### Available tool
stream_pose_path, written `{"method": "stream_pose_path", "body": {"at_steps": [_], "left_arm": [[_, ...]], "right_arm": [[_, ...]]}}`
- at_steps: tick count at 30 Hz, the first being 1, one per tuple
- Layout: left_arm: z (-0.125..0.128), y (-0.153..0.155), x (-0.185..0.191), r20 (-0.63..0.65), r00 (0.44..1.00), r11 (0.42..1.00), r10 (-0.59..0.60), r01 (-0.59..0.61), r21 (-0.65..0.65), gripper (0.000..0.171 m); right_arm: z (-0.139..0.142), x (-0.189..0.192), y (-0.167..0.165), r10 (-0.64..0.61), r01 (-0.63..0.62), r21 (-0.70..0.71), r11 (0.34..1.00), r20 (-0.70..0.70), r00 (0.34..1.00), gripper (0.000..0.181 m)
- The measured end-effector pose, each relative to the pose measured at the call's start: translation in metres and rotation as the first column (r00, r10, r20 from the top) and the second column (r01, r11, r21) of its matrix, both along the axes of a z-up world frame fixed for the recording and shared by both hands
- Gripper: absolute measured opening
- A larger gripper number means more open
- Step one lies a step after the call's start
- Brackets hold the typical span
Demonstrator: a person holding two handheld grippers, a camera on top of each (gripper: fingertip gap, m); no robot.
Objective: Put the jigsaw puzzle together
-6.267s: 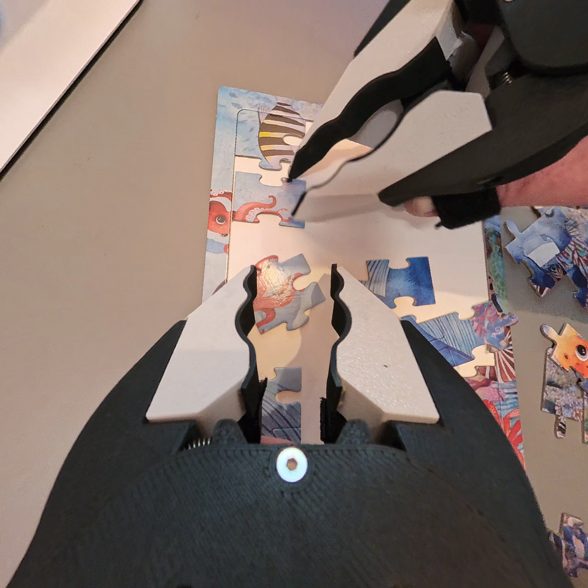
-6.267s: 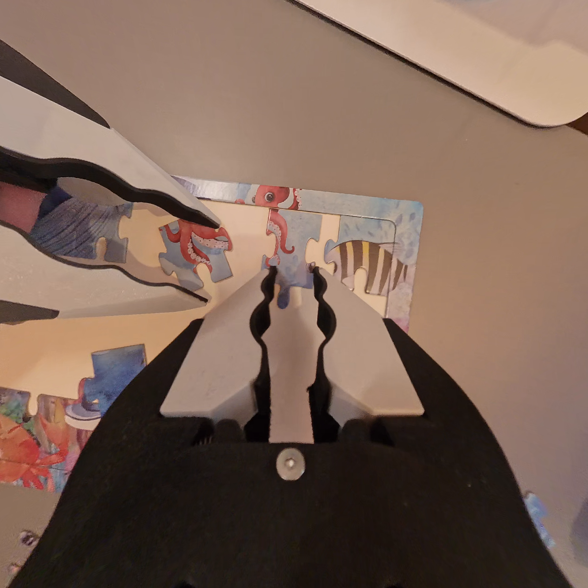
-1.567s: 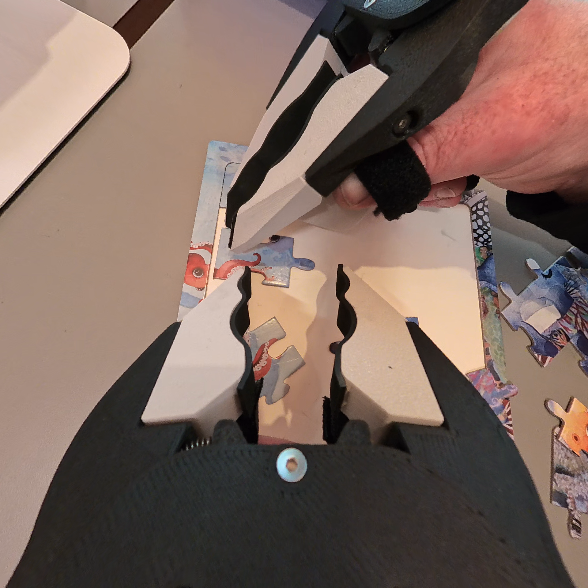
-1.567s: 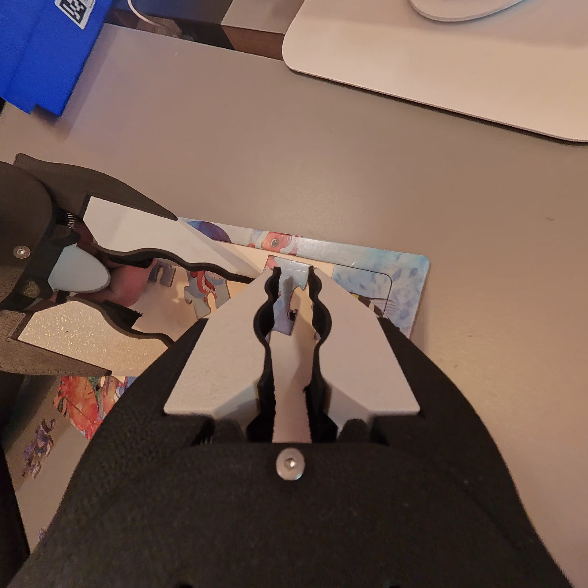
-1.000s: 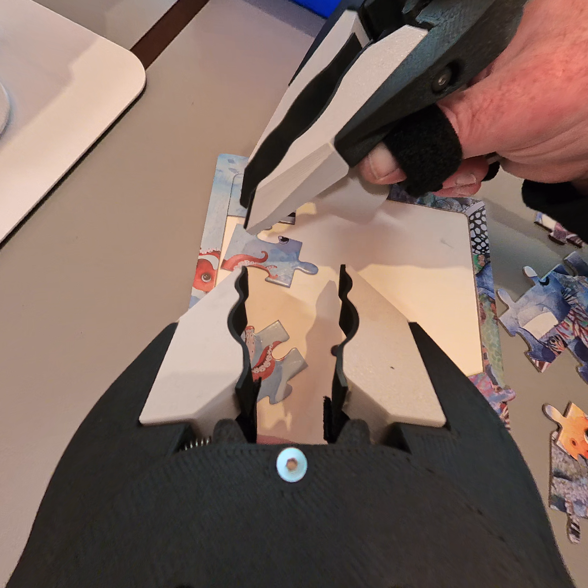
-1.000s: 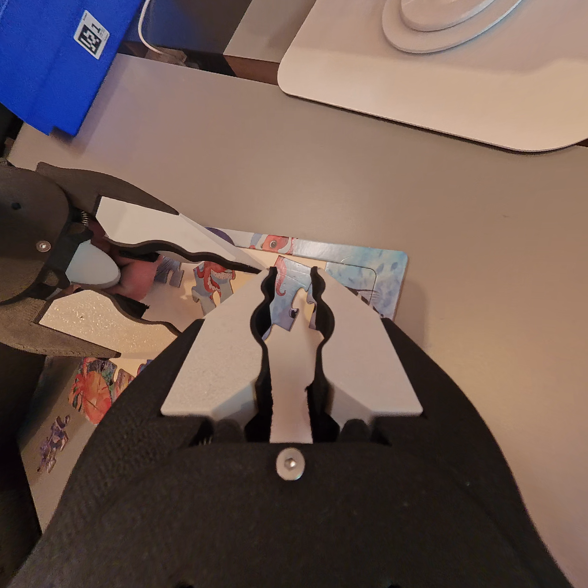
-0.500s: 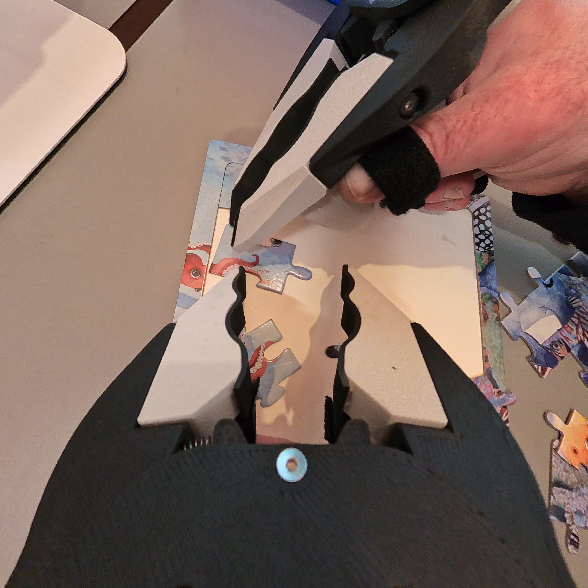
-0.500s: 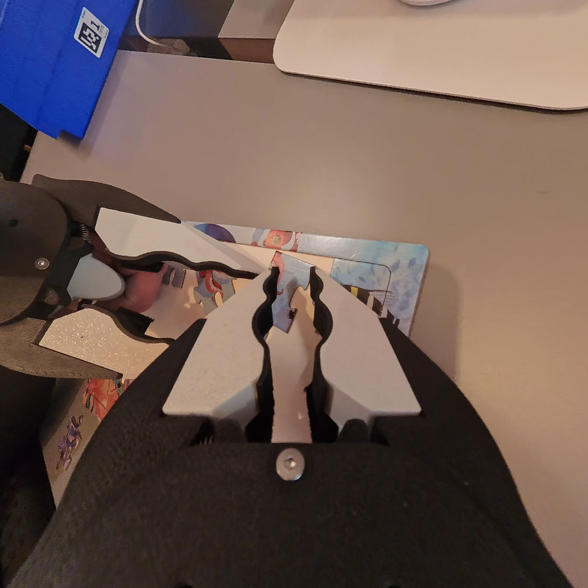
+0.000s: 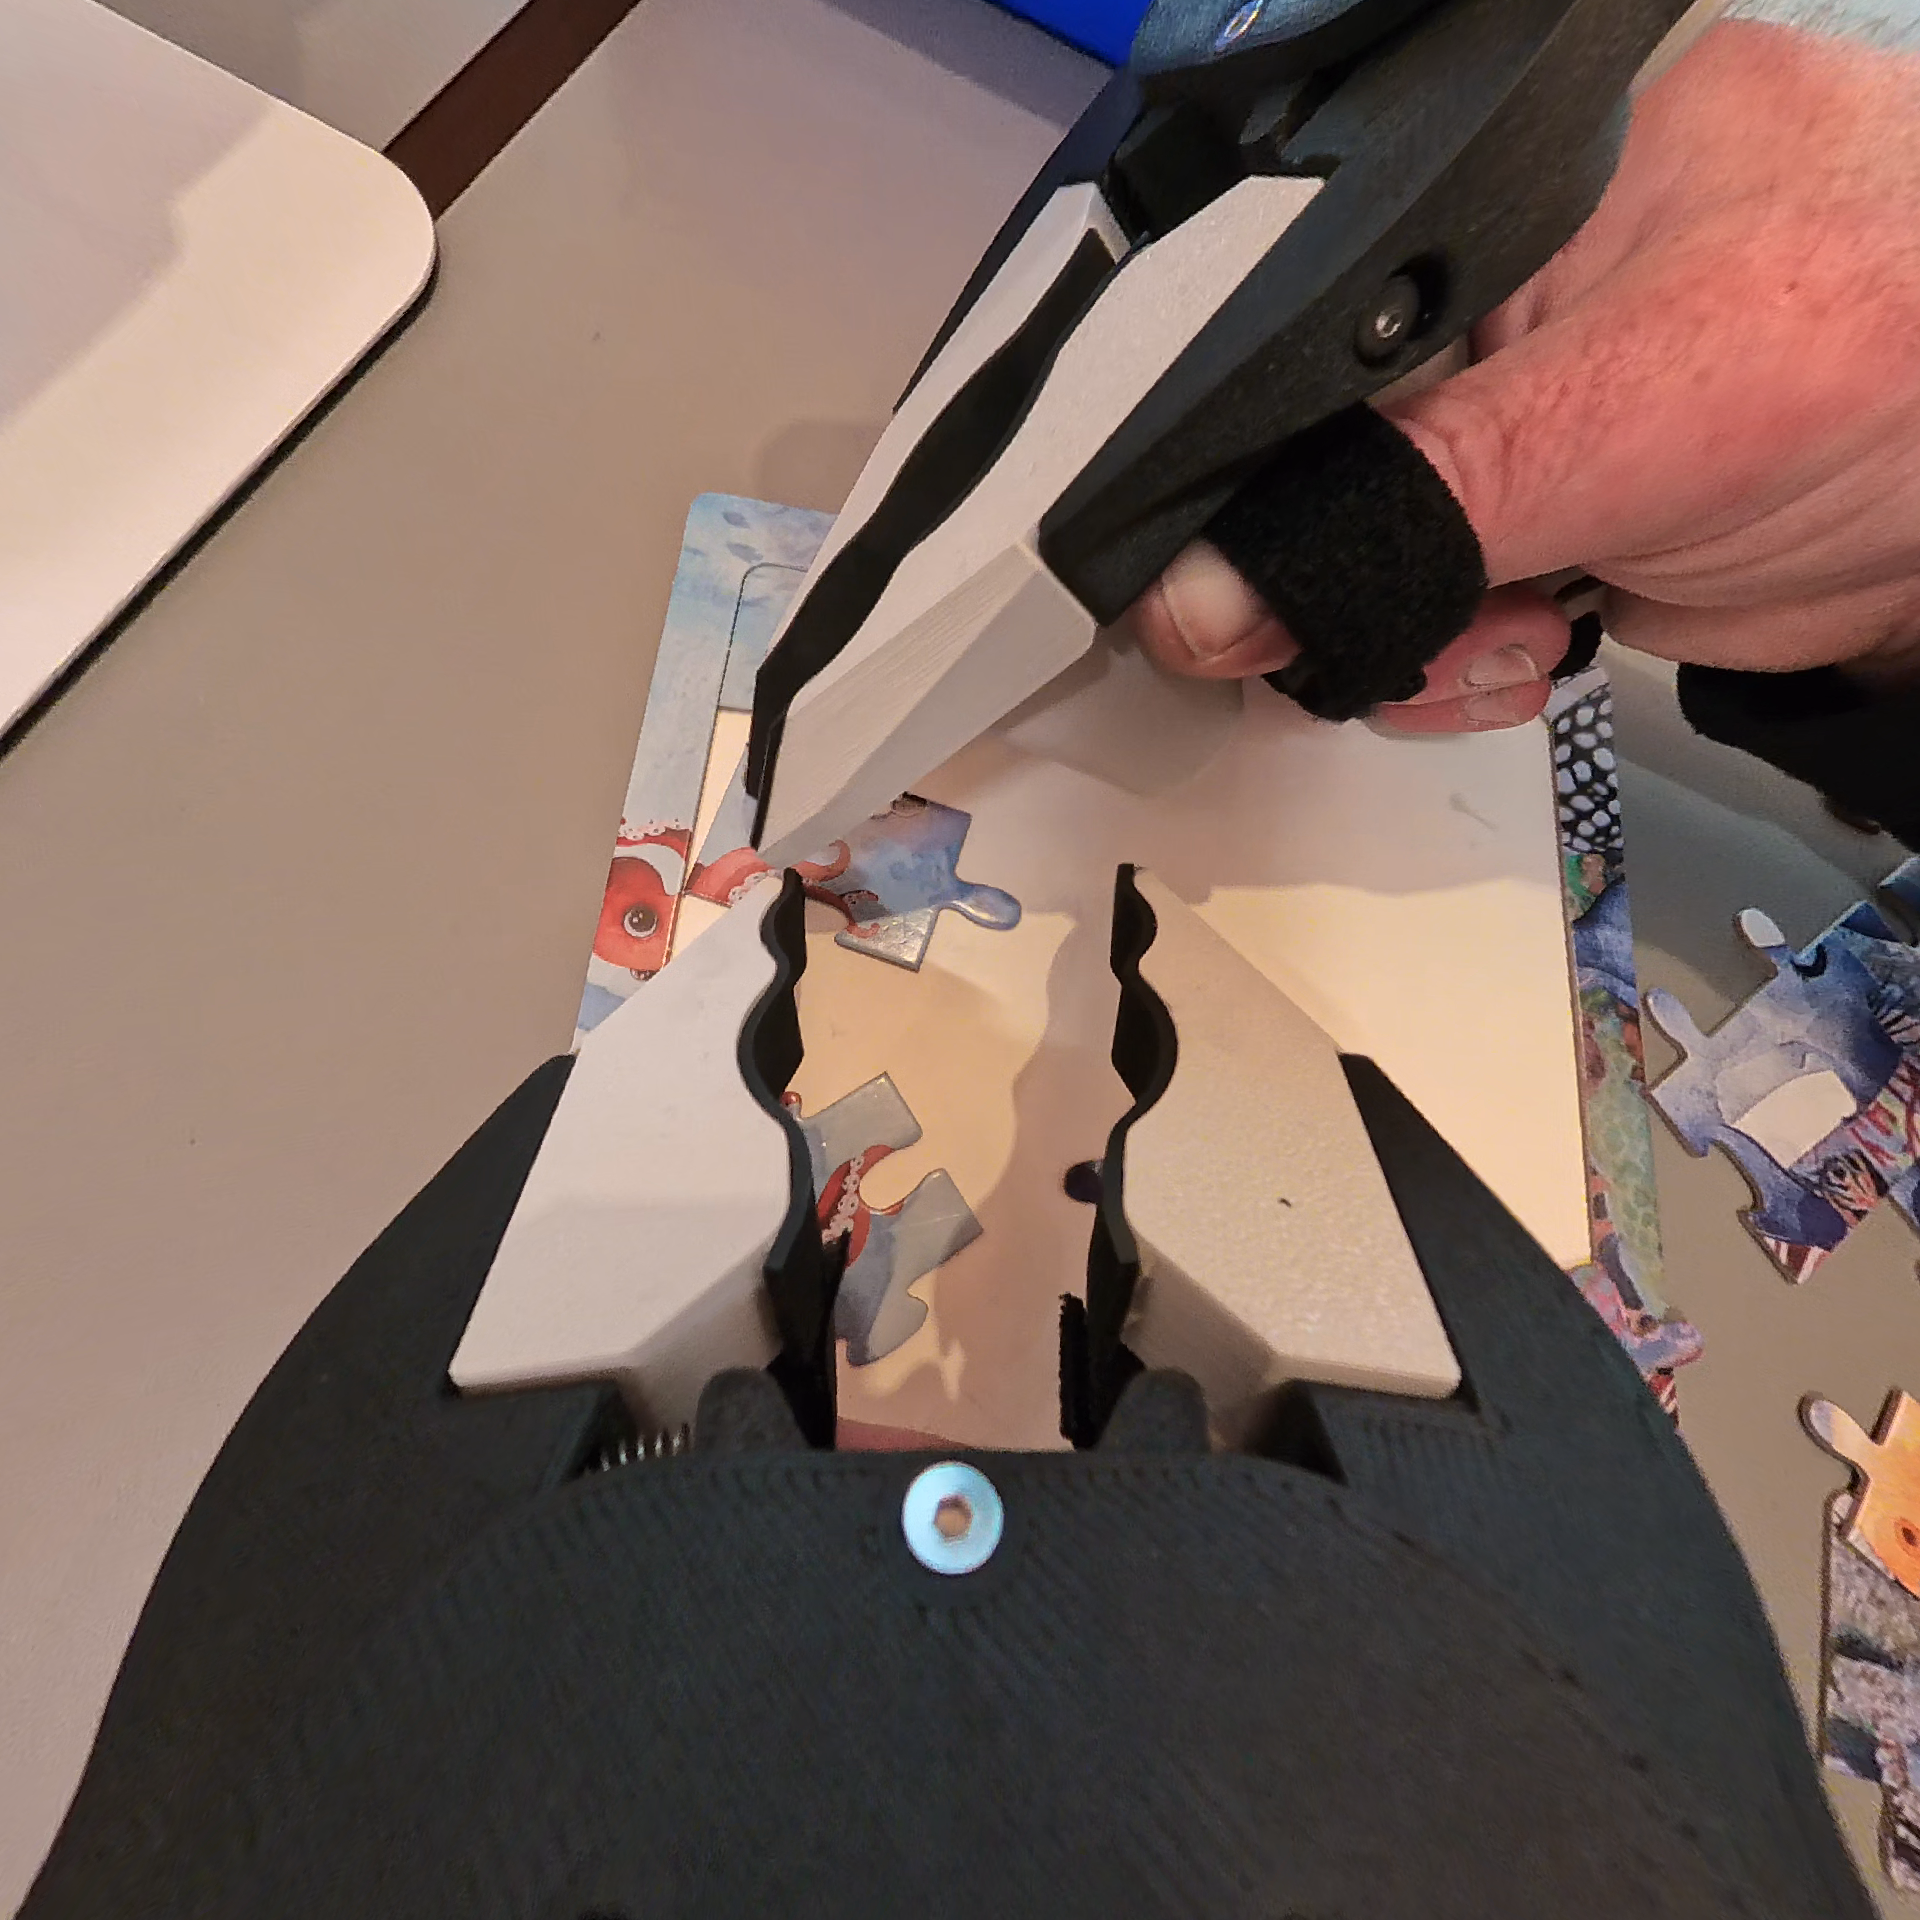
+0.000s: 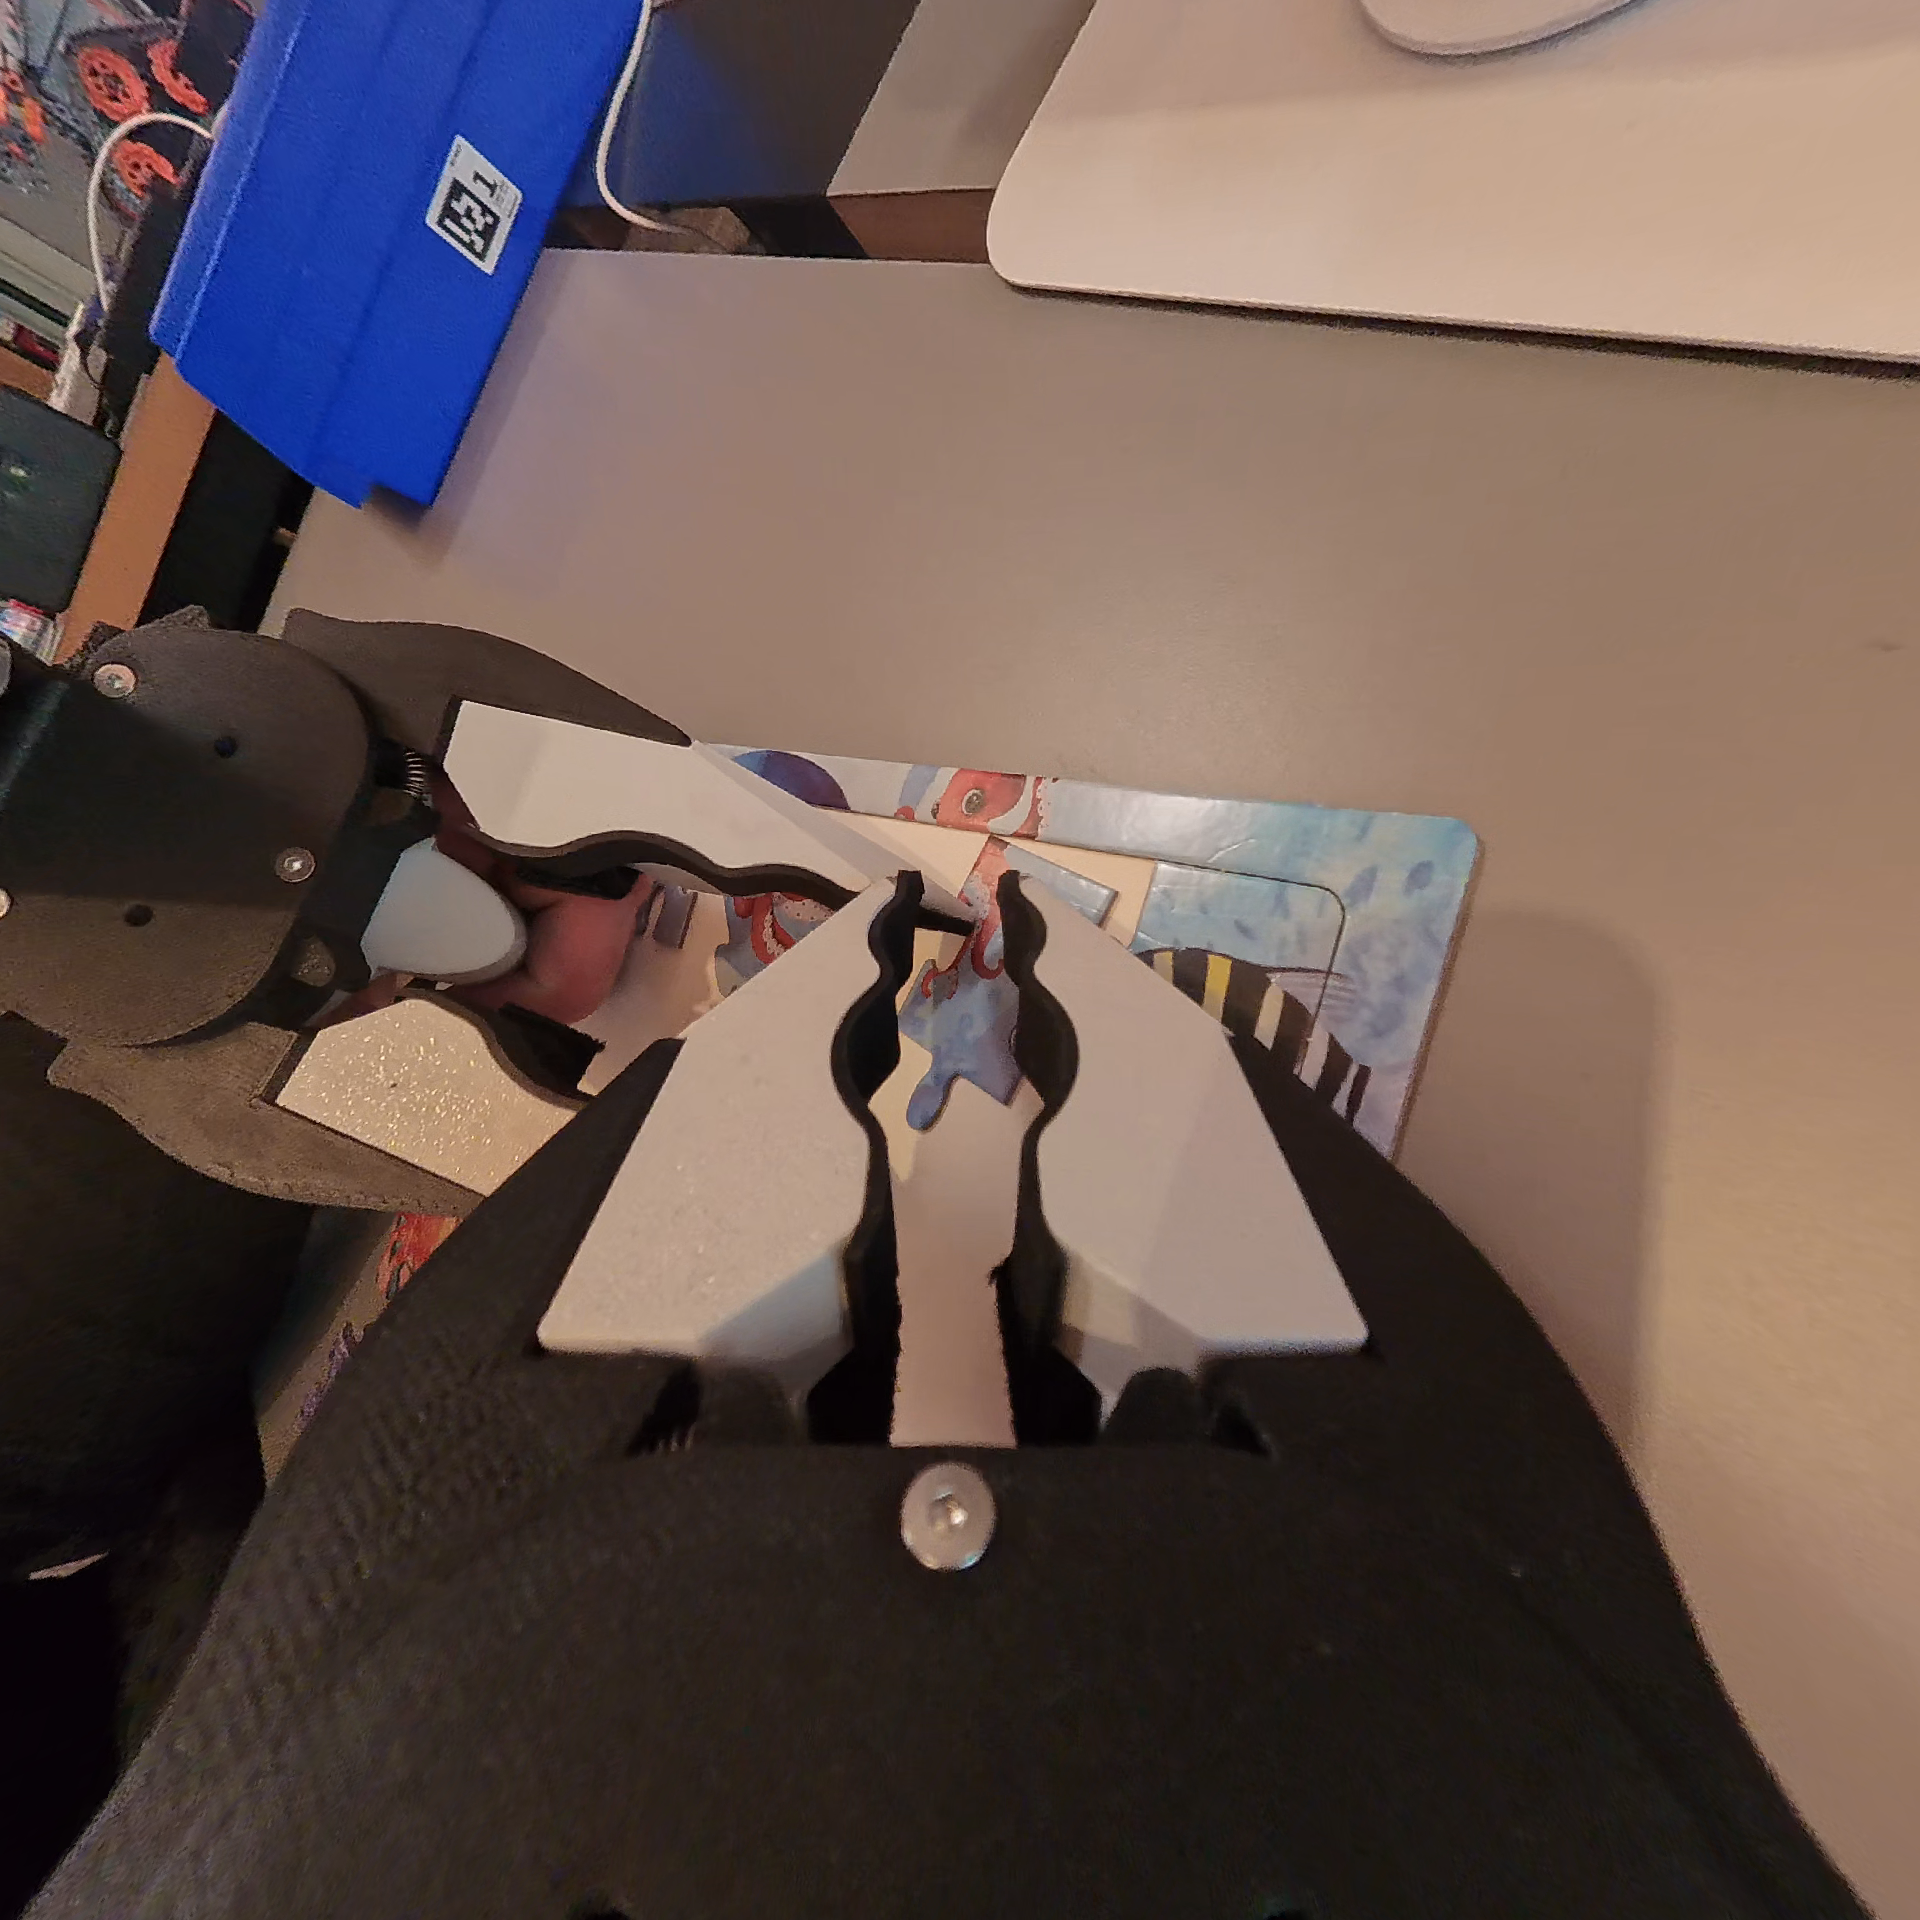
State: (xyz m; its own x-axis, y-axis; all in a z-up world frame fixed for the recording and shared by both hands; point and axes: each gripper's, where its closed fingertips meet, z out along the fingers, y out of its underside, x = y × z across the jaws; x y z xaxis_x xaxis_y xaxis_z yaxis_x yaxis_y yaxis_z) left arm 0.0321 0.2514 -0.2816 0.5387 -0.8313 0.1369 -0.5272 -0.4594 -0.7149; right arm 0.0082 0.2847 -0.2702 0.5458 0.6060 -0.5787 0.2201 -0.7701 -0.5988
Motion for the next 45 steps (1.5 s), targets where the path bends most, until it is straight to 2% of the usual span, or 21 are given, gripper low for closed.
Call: {"method": "stream_pose_path", "body": {"at_steps": [5,9,14,17,20,23,27,30,34,36,45], "left_arm": [[0.000,0.003,0.005,0.003,1.000,1.000,0.011,-0.011,0.013,0.061],[0.003,0.003,0.005,0.006,1.000,1.000,0.008,-0.008,0.029,0.062],[0.019,0.005,-0.012,0.060,0.998,1.000,0.014,-0.015,0.023,0.060],[0.022,0.008,-0.026,0.064,0.997,0.999,0.036,-0.037,0.015,0.059],[0.013,0.017,-0.044,0.001,0.996,0.996,0.092,-0.092,0.014,0.061],[-0.001,0.013,-0.050,-0.023,0.995,0.993,0.102,-0.103,-0.052,0.060],[-0.001,0.011,-0.047,-0.022,0.994,0.992,0.104,-0.106,-0.067,0.064],[-0.001,0.007,-0.045,-0.031,0.995,0.992,0.099,-0.101,-0.075,0.071],[0.000,-0.001,-0.048,-0.045,0.995,0.990,0.088,-0.092,-0.110,0.075],[0.000,-0.005,-0.049,-0.045,0.996,0.988,0.082,-0.087,-0.128,0.077],[0.001,-0.013,-0.053,-0.063,0.997,0.987,0.054,-0.063,-0.150,0.071]], "right_arm": [[0.009,0.014,0.005,-0.037,0.033,0.054,0.998,0.069,0.997,0.029],[0.009,0.028,0.004,-0.046,0.032,0.083,0.996,0.175,0.984,0.032],[0.008,0.037,-0.013,-0.015,-0.009,0.077,0.997,0.311,0.950,0.035],[-0.004,0.036,-0.024,-0.012,-0.018,0.070,0.997,0.406,0.914,0.041],[-0.013,0.031,-0.027,-0.065,0.017,0.112,0.994,0.441,0.895,0.045],[-0.014,0.030,-0.030,-0.145,0.077,0.169,0.983,0.440,0.886,0.048],[-0.016,0.029,-0.034,-0.185,0.087,0.225,0.970,0.463,0.867,0.052],[-0.018,0.030,-0.031,-0.235,0.087,0.299,0.950,0.504,0.831,0.046],[-0.017,0.021,-0.030,-0.237,0.082,0.320,0.944,0.484,0.842,0.038],[-0.017,0.016,-0.031,-0.215,0.054,0.332,0.942,0.472,0.855,0.026],[-0.016,0.018,-0.031,-0.171,0.010,0.331,0.944,0.463,0.870,0.020]]}}
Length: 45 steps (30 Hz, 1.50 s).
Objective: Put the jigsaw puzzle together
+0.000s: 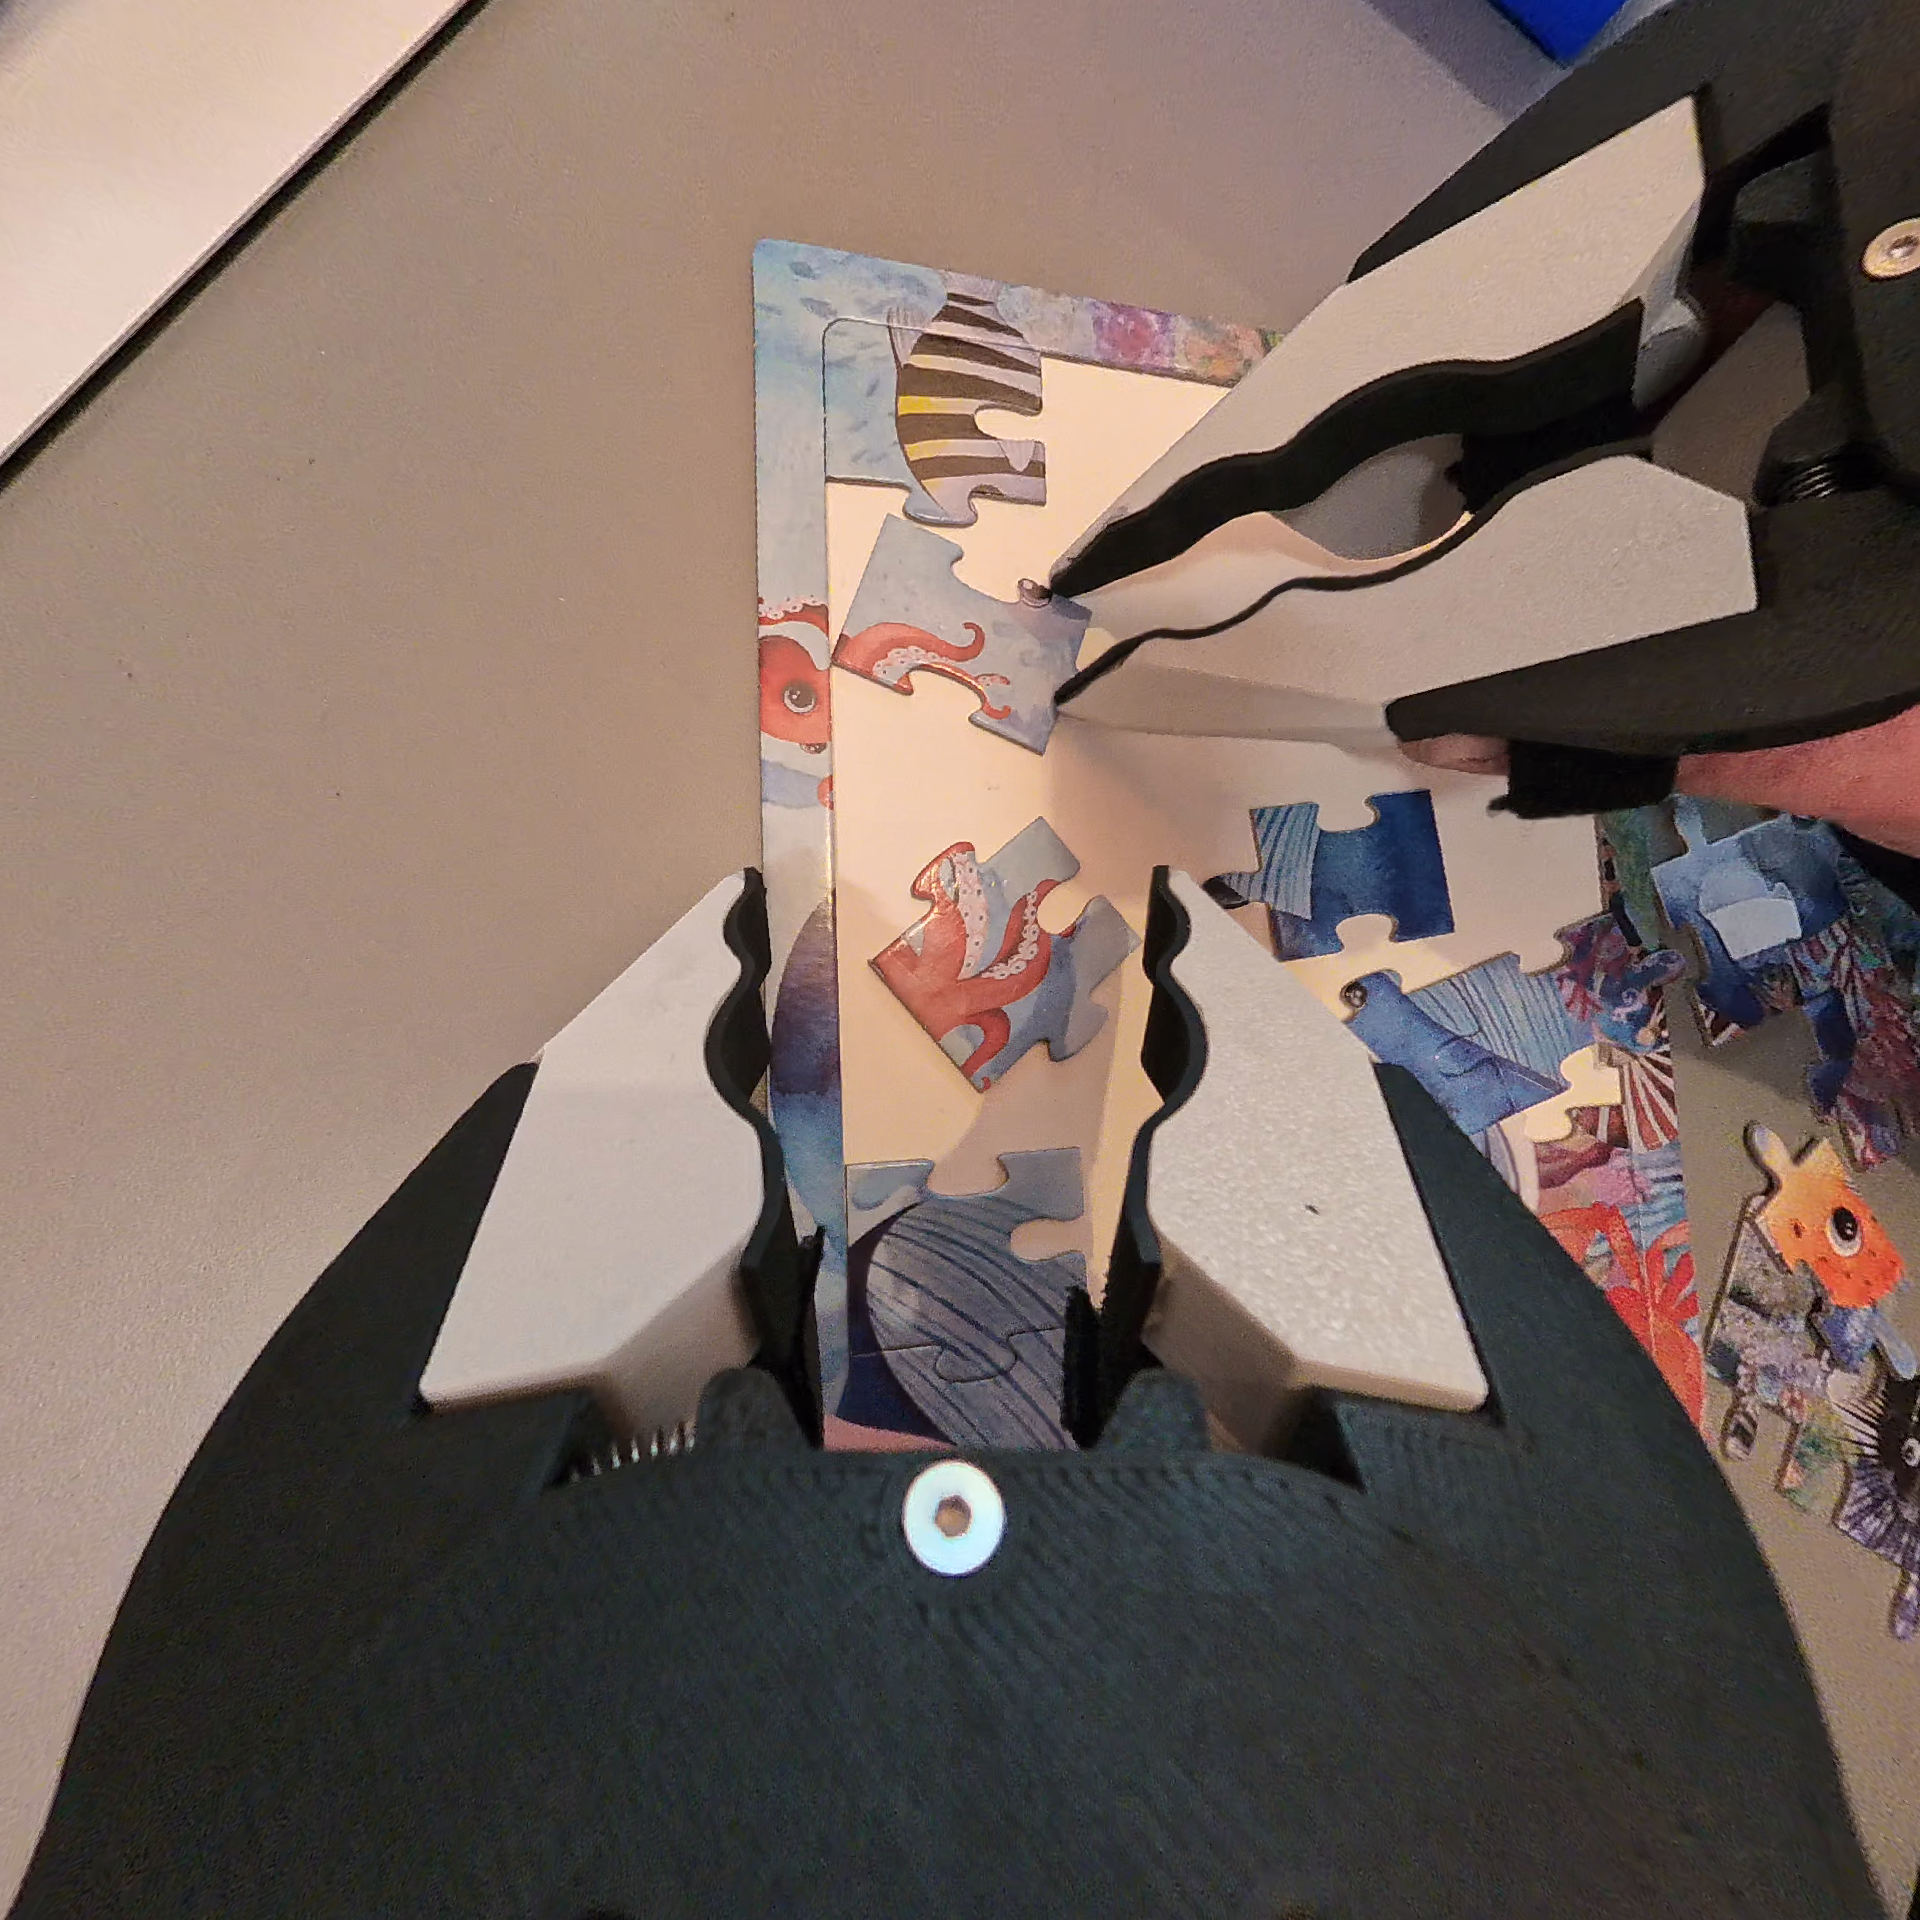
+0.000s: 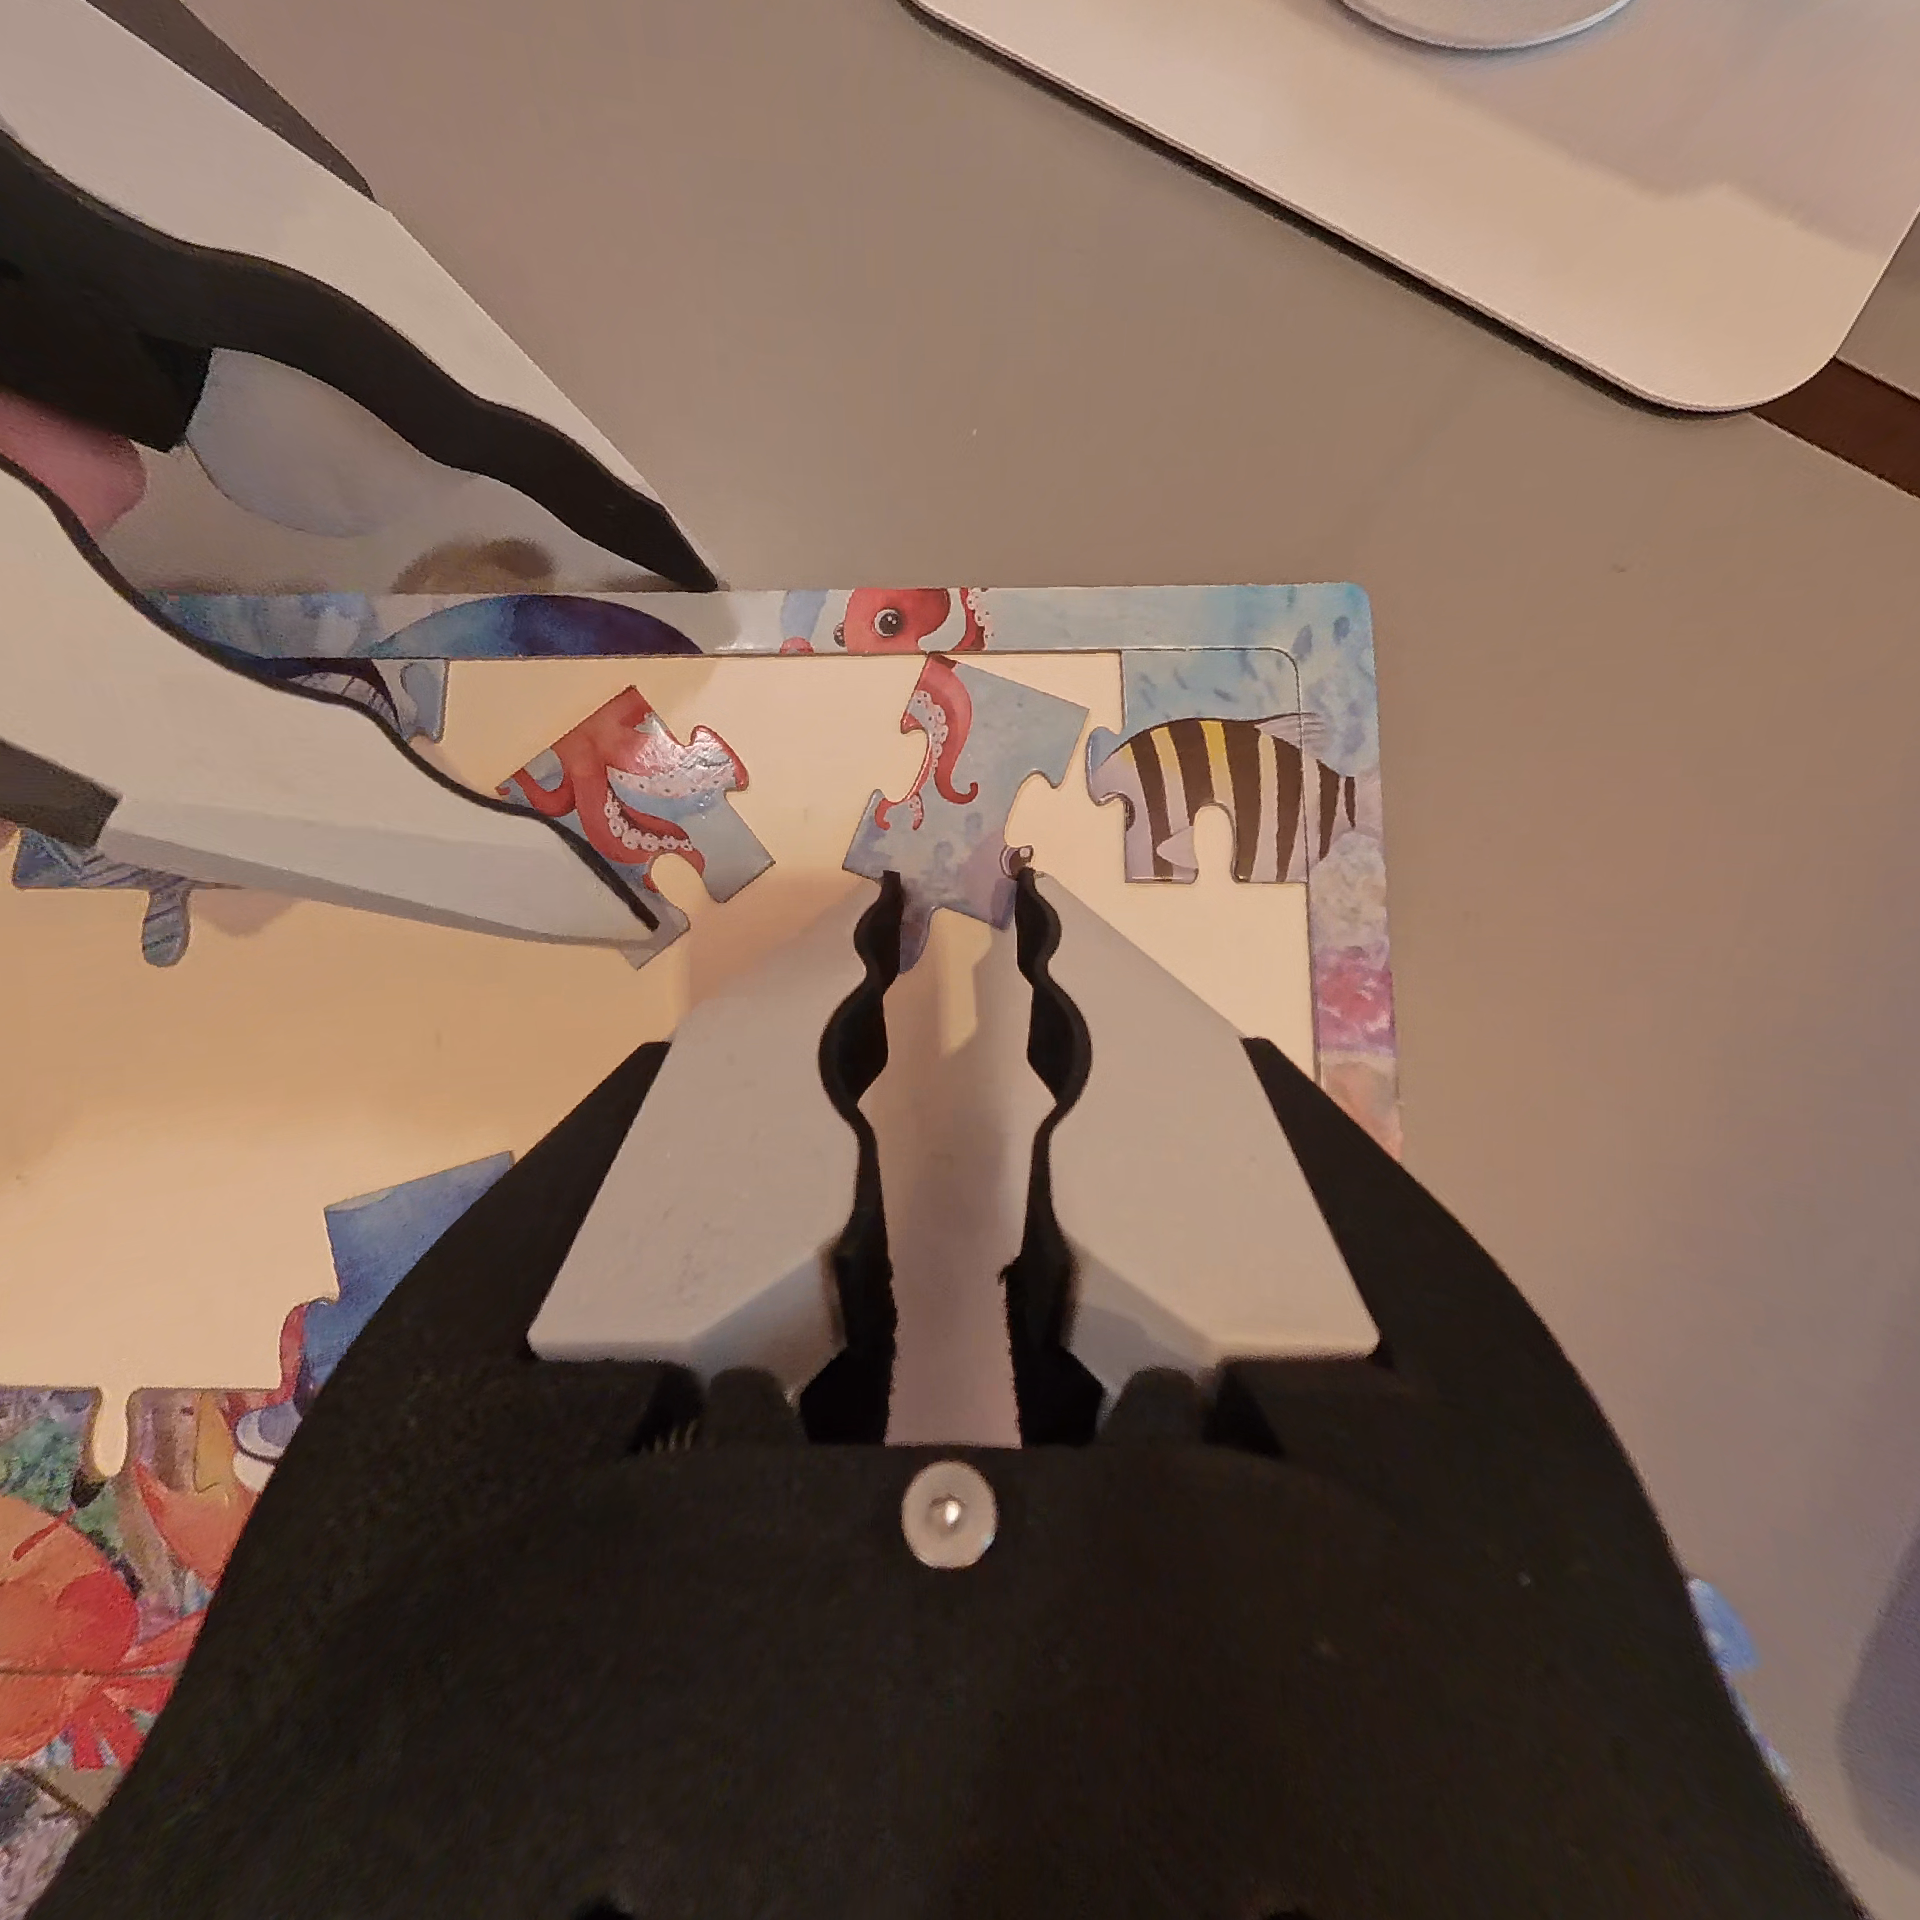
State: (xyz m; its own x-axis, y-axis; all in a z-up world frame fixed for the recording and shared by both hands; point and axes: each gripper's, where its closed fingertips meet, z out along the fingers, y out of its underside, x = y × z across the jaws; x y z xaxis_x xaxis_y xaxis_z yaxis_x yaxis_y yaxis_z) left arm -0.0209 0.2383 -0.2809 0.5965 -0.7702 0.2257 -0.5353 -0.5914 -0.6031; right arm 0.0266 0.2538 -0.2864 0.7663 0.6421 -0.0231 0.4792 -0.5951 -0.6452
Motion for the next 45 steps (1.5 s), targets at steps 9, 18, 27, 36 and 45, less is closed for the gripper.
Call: {"method": "stream_pose_path", "body": {"at_steps": [9,18,27,36,45], "left_arm": [[0.000,0.001,-0.002,-0.002,1.000,1.000,0.000,0.000,0.004,0.068],[0.000,-0.001,-0.005,-0.007,1.000,1.000,-0.013,0.013,0.000,0.067],[-0.001,-0.003,-0.007,-0.024,0.999,1.000,-0.028,0.028,0.006,0.064],[0.004,-0.005,0.000,-0.049,0.997,0.998,-0.056,0.057,0.037,0.061],[0.000,-0.007,-0.001,-0.058,0.997,0.998,-0.059,0.060,0.024,0.061]], "right_arm": [[0.009,-0.002,-0.003,0.013,-0.013,0.006,1.000,-0.009,1.000,0.021],[0.000,-0.017,-0.003,-0.034,0.034,-0.017,0.999,-0.008,0.999,0.046],[0.005,0.012,0.003,0.057,-0.064,0.040,0.997,0.154,0.986,0.037],[0.011,-0.002,-0.007,-0.023,0.023,-0.039,0.999,-0.005,1.000,0.046],[-0.001,-0.002,-0.003,-0.052,0.052,-0.033,0.998,0.019,0.998,0.033]]}}
